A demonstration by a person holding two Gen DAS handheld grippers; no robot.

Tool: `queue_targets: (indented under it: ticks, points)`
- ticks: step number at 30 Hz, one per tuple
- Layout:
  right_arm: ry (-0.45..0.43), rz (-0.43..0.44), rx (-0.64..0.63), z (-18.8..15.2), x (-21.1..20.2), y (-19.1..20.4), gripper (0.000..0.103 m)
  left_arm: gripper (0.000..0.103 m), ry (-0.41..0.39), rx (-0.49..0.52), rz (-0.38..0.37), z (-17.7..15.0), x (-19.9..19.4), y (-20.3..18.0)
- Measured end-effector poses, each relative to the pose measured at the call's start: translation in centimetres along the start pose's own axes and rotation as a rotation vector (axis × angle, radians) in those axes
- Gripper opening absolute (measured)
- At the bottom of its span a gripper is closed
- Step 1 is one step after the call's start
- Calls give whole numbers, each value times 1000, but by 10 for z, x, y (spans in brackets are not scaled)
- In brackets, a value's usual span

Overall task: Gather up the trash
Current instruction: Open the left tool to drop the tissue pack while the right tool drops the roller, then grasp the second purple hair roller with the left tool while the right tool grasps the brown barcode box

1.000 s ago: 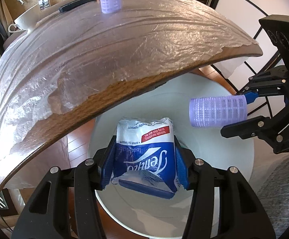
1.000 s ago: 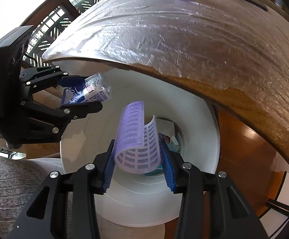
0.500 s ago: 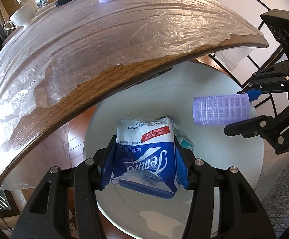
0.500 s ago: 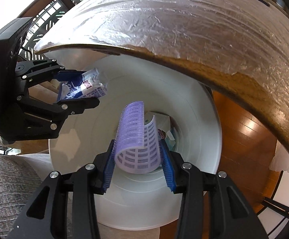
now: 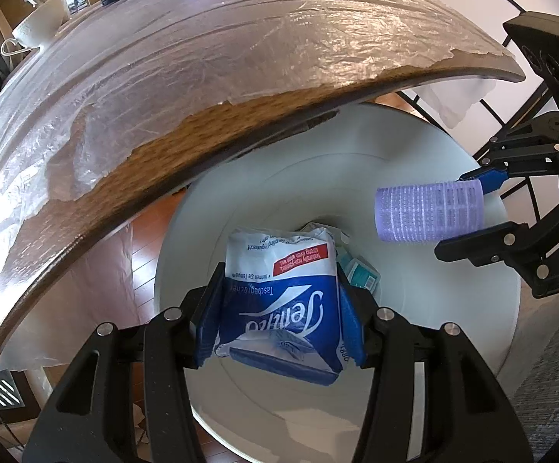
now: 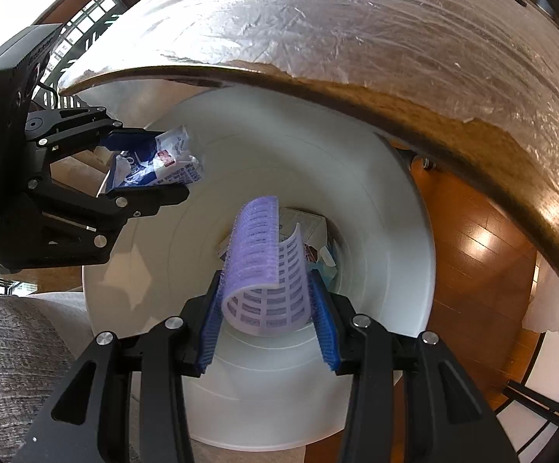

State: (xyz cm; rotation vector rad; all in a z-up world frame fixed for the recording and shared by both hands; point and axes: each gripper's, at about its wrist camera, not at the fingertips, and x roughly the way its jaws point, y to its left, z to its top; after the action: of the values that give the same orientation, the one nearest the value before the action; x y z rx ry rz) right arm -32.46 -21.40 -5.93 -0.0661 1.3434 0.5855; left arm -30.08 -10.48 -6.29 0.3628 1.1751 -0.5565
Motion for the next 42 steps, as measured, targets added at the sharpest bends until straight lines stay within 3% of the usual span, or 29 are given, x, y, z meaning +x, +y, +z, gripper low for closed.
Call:
queue_targets:
  ticks: [5,7,8,13,17,18,19,20,21,22,24,28,30,33,37,40,42]
  points:
    - [-8,-10,1,1,3,4,46,57,-4,-4,-12,2,4,-2]
    - [-30,-14,10,-2,-2,3,68,84,-6,-18,-33,3,4,0]
    - [-37,-13,11,-2,-3,3,69,87,-14,-26,-28,4,3,1]
    - [-46,-27,10,-2,-11,7,70,87,-6,-26,-23,6,2,0]
    - [-110,-39,-12,-6,-47,10,72,87,-42,3,4,4,-20,-5]
    - [-147,-44,-31,-6,-64,14,76,87,-68,15,10,5,-33,-6]
    - [-190,-62,-53,-3,-78,16,87,87,-101,25,14,6,-46,-8]
    - [-241,-102,-75,-2,-95,21,93,87,-136,31,19,9,-59,-8]
    - [-333,-197,-102,2,-119,27,99,93,-184,32,38,14,-75,-7]
    - [-402,-278,-108,7,-136,28,99,101,-233,23,70,19,-88,-7]
    - [-532,-446,-78,23,-160,27,99,102,-341,-19,137,34,-110,1]
    - [-699,-624,44,63,-181,9,99,102,-407,-118,179,65,-118,22]
    - [-719,-597,74,85,-183,-8,99,102,-417,-131,187,87,-111,27]
    - [-644,-541,85,134,-173,-31,99,102,-424,-99,197,112,-96,29]
    - [-624,-318,98,197,-161,-61,99,102,-410,-31,219,134,-79,31]
    - [-584,-293,126,244,-150,-77,99,102,-412,-15,248,150,-68,30]
    - [-550,-325,144,273,-136,-85,99,102,-408,-21,259,160,-61,36]
